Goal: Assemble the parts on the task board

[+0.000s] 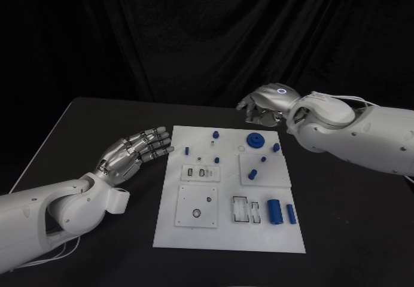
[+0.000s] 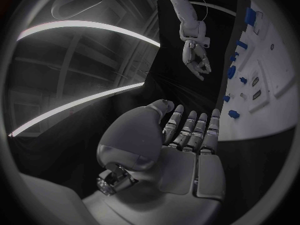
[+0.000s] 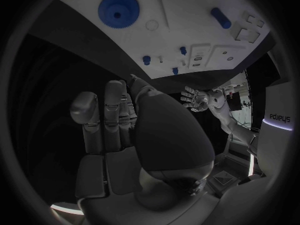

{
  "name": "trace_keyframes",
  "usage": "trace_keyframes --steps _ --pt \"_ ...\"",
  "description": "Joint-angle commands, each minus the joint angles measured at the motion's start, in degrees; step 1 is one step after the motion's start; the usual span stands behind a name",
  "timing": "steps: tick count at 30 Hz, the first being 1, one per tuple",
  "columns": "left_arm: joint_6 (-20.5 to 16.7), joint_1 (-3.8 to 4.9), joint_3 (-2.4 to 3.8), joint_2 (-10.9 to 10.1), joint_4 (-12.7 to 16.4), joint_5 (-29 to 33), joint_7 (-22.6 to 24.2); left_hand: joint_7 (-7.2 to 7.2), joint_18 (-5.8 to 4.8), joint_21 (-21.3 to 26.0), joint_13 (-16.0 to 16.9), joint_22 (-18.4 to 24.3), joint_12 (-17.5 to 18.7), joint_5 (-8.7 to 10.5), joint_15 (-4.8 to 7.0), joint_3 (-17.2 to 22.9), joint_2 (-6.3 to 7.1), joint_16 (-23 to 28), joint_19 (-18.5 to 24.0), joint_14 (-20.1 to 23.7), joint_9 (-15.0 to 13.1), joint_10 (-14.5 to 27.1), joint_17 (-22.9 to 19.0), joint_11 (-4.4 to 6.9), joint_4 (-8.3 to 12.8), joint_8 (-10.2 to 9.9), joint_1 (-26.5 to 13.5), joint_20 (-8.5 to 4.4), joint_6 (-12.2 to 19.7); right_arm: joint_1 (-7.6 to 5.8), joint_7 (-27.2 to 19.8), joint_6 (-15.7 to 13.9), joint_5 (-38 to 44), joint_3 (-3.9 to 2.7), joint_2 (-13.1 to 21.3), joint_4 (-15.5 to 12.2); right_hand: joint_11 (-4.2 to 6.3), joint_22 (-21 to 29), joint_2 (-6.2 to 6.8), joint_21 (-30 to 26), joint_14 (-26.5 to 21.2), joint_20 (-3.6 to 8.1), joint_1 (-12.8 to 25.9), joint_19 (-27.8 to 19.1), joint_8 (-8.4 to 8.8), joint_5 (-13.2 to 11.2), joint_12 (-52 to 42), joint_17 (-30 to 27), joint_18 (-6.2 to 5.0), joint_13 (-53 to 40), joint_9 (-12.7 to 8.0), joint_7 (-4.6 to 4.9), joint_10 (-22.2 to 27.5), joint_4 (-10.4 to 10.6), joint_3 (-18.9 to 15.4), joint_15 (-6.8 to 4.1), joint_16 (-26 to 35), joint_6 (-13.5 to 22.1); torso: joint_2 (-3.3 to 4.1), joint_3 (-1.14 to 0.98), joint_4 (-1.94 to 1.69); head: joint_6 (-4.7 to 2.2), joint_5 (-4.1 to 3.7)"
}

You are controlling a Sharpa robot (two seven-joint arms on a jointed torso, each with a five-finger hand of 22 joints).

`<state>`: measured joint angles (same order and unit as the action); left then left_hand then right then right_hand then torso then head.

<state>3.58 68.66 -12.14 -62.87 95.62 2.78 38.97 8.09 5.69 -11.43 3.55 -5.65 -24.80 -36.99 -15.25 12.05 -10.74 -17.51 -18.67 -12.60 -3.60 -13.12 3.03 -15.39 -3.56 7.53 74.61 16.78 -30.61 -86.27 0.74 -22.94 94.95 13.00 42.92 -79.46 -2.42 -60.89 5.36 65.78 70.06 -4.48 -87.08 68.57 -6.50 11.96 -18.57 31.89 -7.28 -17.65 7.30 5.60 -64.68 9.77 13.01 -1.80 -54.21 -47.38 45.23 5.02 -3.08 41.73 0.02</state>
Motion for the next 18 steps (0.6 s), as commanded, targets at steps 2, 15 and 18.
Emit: trace_keyframes --steps 2,15,18 --pt "0.43 -0.02 0.04 -0.01 0.12 -0.09 7.23 0.13 -0.42 0.32 0.00 0.09 -0.07 0.34 -0.04 0.48 0.13 -0.20 0.23 0.35 0.01 0.17 -0.03 -0.29 -0.04 -0.11 -0.62 -0.04 0.06 -0.48 3.14 3.92 0.02 0.37 2.61 -2.01 0.87 3.71 -0.02 -4.69 -1.35 0.51 2.09 -2.41 0.62 -0.50 -13.73 -2.46 -1.23 -10.87 -0.33 -0.35 3.66 0.98 -0.85 0.16 3.60 -0.77 0.01 0.01 0.03 0.32 -0.53" --pt "0.74 -0.03 0.04 0.72 -0.38 -0.09 7.11 0.14 -0.49 0.30 -0.01 0.09 0.00 0.28 -0.11 0.95 -0.06 -0.24 0.22 0.36 -0.01 0.27 -0.02 -0.28 0.06 -0.09 -0.81 -0.05 -0.01 0.68 7.56 7.06 -3.75 1.15 4.88 -0.13 1.13 -19.17 0.22 14.63 19.94 0.01 8.26 12.90 0.96 -3.23 -71.43 58.11 4.13 -72.35 1.31 0.56 -25.32 4.00 -4.33 -0.04 -35.79 -4.79 -0.10 0.06 0.53 0.29 -0.11" --pt "0.81 -0.04 0.04 0.81 -0.50 -0.09 7.07 0.14 -0.49 0.30 -0.01 0.09 0.00 0.28 -0.11 0.95 -0.06 -0.24 0.22 0.36 -0.01 0.27 -0.02 -0.28 0.06 -0.09 -0.81 -0.05 -0.01 1.22 7.84 6.00 -3.87 1.18 4.78 0.01 1.34 -22.17 0.62 17.48 19.94 0.13 9.80 15.16 1.46 -3.23 -71.43 58.11 4.92 -72.35 1.15 0.41 -25.32 5.24 -5.06 -0.27 -35.79 -4.56 -0.06 -0.02 0.58 0.43 -0.16"
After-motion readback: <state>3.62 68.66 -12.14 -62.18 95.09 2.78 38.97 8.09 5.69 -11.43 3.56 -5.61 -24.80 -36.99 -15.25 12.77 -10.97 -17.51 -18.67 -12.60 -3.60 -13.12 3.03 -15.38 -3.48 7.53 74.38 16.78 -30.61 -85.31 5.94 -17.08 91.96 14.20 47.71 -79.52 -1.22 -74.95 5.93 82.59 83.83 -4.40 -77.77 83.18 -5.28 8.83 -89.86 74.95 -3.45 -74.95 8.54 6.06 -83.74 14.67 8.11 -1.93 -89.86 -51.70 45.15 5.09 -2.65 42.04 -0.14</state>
